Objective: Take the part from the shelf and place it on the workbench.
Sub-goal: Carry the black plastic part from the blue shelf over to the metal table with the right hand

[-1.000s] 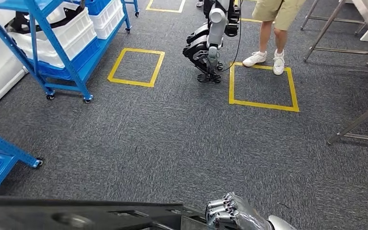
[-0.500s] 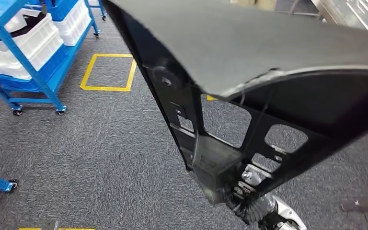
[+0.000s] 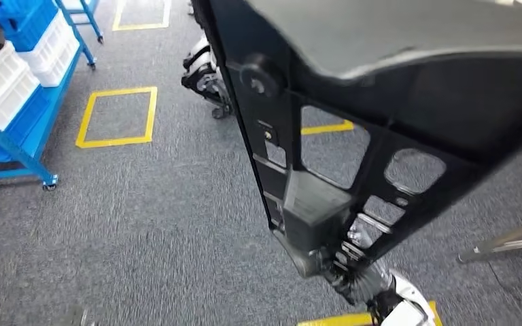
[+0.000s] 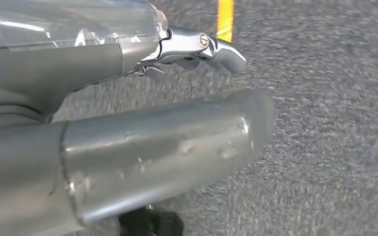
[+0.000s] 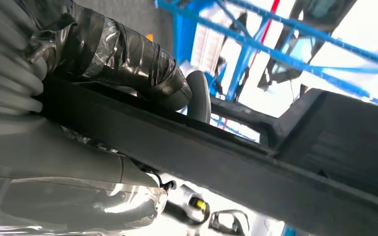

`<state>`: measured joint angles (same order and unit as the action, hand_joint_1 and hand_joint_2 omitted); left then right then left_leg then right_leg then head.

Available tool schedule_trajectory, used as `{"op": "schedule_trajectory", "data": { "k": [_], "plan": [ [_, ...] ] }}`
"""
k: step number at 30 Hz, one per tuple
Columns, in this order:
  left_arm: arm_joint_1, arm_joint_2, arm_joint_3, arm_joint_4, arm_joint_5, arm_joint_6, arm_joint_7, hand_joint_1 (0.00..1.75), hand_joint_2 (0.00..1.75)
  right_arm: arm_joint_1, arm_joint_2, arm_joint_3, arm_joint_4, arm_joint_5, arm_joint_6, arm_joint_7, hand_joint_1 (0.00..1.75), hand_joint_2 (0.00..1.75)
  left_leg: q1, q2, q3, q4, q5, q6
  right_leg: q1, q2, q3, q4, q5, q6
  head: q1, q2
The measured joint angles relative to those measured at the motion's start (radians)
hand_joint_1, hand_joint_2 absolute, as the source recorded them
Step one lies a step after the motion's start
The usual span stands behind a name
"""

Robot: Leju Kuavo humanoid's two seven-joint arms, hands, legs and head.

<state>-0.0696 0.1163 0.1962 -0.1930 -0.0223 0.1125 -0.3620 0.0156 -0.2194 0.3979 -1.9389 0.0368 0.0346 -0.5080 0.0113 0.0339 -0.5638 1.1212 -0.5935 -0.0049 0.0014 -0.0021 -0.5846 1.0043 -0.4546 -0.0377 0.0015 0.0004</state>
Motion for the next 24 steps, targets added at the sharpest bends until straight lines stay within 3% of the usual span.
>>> {"op": "schedule_trajectory", "data": {
  "k": [2, 3, 4, 6, 8, 10, 12, 14, 16, 18, 19, 20, 22, 24],
  "plan": [
    [0.004, 0.000, 0.000, 0.000, 0.000, -0.002, 0.000, 0.00, 0.00, -0.003, 0.004, 0.000, 0.003, 0.005, 0.001, 0.001, 1.75, 1.75, 0.001, -0.026, -0.068, 0.130, -0.052, -0.004, 0.000, 0.021, 0.001, 0.001, -0.001, -0.005, 0.000, 0.000],
    [0.005, -0.001, 0.000, 0.000, 0.000, -0.003, -0.001, 0.00, 0.00, -0.003, 0.005, 0.000, 0.005, 0.011, 0.001, 0.002, 1.75, 1.75, 0.002, -0.029, -0.090, 0.163, -0.053, -0.007, 0.000, 0.033, 0.001, 0.002, -0.002, -0.005, 0.000, 0.000],
    [0.005, -0.001, 0.000, 0.000, -0.001, -0.004, -0.001, 0.00, 0.00, -0.004, 0.006, 0.000, 0.006, 0.017, 0.000, 0.003, 1.75, 1.75, 0.004, -0.029, -0.095, 0.159, -0.034, -0.009, 0.000, 0.046, 0.001, 0.005, -0.003, -0.003, 0.000, 0.000],
    [0.003, -0.002, 0.000, 0.000, -0.003, -0.005, -0.001, 0.00, 0.00, -0.008, 0.006, 0.000, 0.007, 0.032, -0.010, 0.008, 1.75, 1.75, 0.011, -0.044, -0.055, 0.051, 0.043, -0.012, -0.003, 0.070, 0.000, 0.018, -0.011, 0.004, 0.000, 0.000],
    [0.002, -0.002, 0.000, 0.000, -0.008, -0.004, -0.001, 0.00, 0.00, -0.014, 0.008, 0.000, 0.008, 0.046, -0.031, 0.013, 1.75, 1.75, 0.015, -0.082, -0.008, -0.057, 0.087, -0.012, -0.004, 0.093, -0.009, 0.038, -0.020, 0.016, 0.000, 0.000],
    [0.001, -0.003, 0.001, 0.000, -0.011, -0.003, -0.001, 0.00, 0.00, -0.020, 0.011, 0.000, 0.011, 0.056, -0.052, 0.018, 1.75, 1.75, 0.012, -0.096, 0.004, -0.083, 0.086, -0.004, -0.005, 0.112, -0.021, 0.047, -0.021, 0.028, 0.000, 0.000],
    [-0.001, -0.004, 0.001, 0.000, -0.012, -0.002, -0.001, 0.00, 0.00, -0.021, 0.014, 0.000, 0.015, 0.060, -0.064, 0.021, 1.75, 1.75, 0.011, -0.077, 0.006, -0.089, 0.091, 0.010, -0.008, 0.120, -0.026, 0.046, -0.018, 0.038, 0.000, 0.000],
    [-0.003, -0.005, 0.003, 0.000, -0.014, -0.002, -0.002, 0.00, 0.00, -0.023, 0.016, 0.000, 0.019, 0.060, -0.068, 0.022, 1.75, 1.75, 0.013, -0.055, 0.010, -0.100, 0.098, 0.024, -0.006, 0.078, -0.046, 0.088, -0.044, 0.048, 0.000, 0.000],
    [0.000, -0.006, 0.005, 0.000, -0.018, -0.001, 0.007, 0.00, 0.00, -0.026, 0.018, 0.000, 0.025, 0.057, -0.075, 0.022, 1.75, 1.75, 0.010, -0.033, 0.012, -0.105, 0.098, 0.032, -0.007, 0.026, -0.101, 0.200, -0.102, 0.056, 0.000, 0.000],
    [0.004, -0.006, 0.008, 0.000, -0.026, 0.005, 0.026, 0.00, 0.00, -0.028, 0.026, -0.002, 0.034, 0.048, -0.089, 0.027, 1.75, 1.75, 0.007, -0.009, 0.013, -0.105, 0.096, 0.034, -0.011, 0.011, -0.156, 0.304, -0.135, 0.061, 0.000, 0.000],
    [0.005, -0.006, 0.009, 0.000, -0.029, 0.008, 0.034, 0.00, 0.00, -0.029, 0.031, -0.005, 0.040, 0.043, -0.096, 0.031, 1.75, 1.75, 0.006, 0.002, 0.015, -0.105, 0.094, 0.034, -0.013, 0.008, -0.162, 0.310, -0.125, 0.061, 0.000, 0.000],
    [0.005, -0.006, 0.009, 0.000, -0.030, 0.010, 0.039, 0.00, 0.00, -0.031, 0.034, -0.008, 0.044, 0.039, -0.101, 0.034, 1.75, 1.75, 0.005, 0.013, 0.018, -0.105, 0.091, 0.033, -0.014, 0.005, -0.147, 0.277, -0.097, 0.060, 0.000, 0.000],
    [0.005, -0.006, 0.010, 0.000, -0.031, 0.012, 0.042, 0.00, 0.00, -0.035, 0.040, -0.014, 0.049, 0.035, -0.105, 0.038, 1.75, 1.75, 0.004, 0.032, 0.027, -0.105, 0.084, 0.029, -0.009, -0.024, -0.077, 0.142, -0.031, 0.052, 0.000, 0.000],
    [0.006, -0.006, 0.011, 0.000, -0.032, 0.013, 0.043, 0.00, 0.00, -0.041, 0.046, -0.018, 0.051, 0.031, -0.107, 0.039, 1.75, 1.75, 0.001, 0.047, 0.034, -0.106, 0.077, 0.021, 0.003, -0.054, -0.032, 0.050, -0.007, 0.041, 0.000, 0.000]
  ]
}}
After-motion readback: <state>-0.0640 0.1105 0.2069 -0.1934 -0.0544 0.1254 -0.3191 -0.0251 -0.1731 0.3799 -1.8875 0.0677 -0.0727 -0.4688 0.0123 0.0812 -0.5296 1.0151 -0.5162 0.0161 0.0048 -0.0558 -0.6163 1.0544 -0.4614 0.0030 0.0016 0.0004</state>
